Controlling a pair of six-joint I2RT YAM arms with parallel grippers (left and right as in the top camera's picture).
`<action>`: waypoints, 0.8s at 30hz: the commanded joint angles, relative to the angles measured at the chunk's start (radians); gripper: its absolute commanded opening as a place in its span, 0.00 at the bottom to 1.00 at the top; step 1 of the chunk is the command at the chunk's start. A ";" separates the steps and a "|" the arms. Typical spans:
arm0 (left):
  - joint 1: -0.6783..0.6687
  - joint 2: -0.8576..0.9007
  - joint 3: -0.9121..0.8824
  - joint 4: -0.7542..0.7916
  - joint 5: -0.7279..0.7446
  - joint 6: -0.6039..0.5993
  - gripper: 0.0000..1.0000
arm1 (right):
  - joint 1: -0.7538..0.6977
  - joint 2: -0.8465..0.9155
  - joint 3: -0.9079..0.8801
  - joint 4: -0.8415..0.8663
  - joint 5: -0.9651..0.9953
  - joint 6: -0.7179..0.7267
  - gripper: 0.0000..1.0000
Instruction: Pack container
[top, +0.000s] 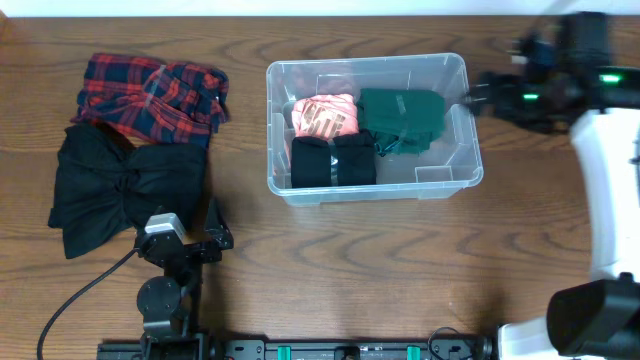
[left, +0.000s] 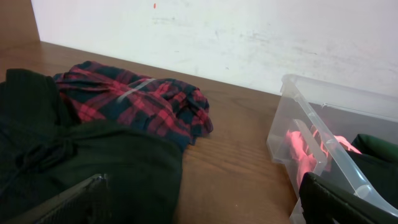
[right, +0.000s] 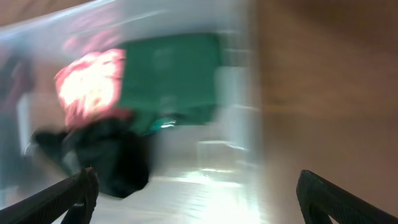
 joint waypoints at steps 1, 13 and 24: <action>0.002 0.000 -0.016 -0.036 -0.004 0.018 0.98 | -0.140 -0.025 -0.010 -0.032 0.094 0.203 0.99; 0.002 0.000 -0.016 -0.036 -0.004 0.018 0.98 | -0.451 -0.028 -0.235 0.027 0.261 0.372 0.99; 0.002 0.000 -0.016 -0.037 -0.004 0.018 0.98 | -0.694 -0.029 -0.488 0.363 0.256 0.231 0.93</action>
